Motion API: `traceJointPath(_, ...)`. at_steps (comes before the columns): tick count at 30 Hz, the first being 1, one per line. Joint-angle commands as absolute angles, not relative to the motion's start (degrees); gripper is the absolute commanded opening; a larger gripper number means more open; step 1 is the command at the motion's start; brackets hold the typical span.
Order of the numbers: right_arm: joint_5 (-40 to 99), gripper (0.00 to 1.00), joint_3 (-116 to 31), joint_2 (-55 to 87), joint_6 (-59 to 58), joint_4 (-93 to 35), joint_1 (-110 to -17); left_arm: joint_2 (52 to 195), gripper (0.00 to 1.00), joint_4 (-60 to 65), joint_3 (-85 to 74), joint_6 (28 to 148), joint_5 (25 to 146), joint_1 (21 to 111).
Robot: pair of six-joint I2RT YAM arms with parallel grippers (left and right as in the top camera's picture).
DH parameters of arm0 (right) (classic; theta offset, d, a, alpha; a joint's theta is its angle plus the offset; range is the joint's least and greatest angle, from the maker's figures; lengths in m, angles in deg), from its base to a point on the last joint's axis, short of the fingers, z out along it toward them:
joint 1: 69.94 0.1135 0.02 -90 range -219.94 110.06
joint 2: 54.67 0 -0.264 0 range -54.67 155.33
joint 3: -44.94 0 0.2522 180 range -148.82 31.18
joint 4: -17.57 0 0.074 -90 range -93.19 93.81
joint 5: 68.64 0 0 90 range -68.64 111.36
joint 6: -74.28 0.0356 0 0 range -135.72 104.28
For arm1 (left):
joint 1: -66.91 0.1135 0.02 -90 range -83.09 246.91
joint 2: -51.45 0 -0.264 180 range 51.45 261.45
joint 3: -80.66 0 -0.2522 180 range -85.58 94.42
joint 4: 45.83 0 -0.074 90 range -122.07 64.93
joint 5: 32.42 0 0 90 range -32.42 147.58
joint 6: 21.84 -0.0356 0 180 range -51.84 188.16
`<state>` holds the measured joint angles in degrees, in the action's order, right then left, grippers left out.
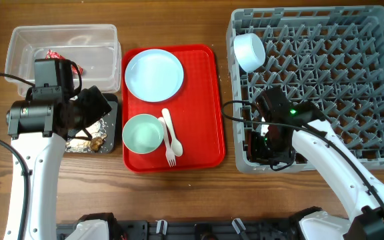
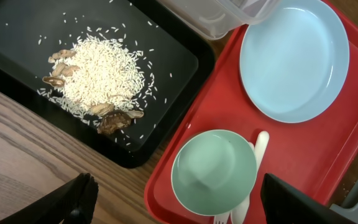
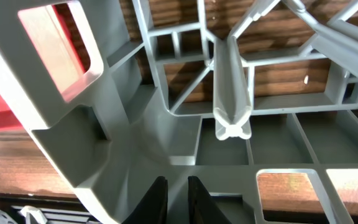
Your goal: Sort waste into correct bins and load items into the dishwasher rack
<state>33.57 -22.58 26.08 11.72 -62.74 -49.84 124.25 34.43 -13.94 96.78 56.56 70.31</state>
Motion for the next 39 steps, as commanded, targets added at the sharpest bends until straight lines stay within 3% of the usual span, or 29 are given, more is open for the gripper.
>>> traceJointPath(1,34.4,0.14,-22.5,26.7,13.3,-64.5,-49.5,123.8,0.85,34.4,-13.7,97.1,56.6,70.6)
traceJointPath(9,34.2,0.14,-22.5,26.7,14.2,-64.9,-49.5,123.8,0.85,34.4,-13.7,97.1,56.6,70.6)
traceJointPath(14,21.5,0.13,-28.8,25.9,14.3,-61.9,-51.3,123.8,0.86,34.4,-13.7,97.1,56.6,70.6)
traceJointPath(21,16.9,0.08,-32.9,24.2,9.8,-61.0,-70.1,123.8,0.86,34.4,-13.7,97.1,56.6,70.6)
traceJointPath(26,18.9,0.07,-27.0,24.3,10.0,-62.4,-74.5,123.8,0.86,34.4,-13.7,97.1,56.6,70.6)
traceJointPath(39,24.5,0.04,-22.4,24.1,37.3,-76.0,-74.5,123.8,0.86,34.4,-13.7,97.1,56.6,70.6)
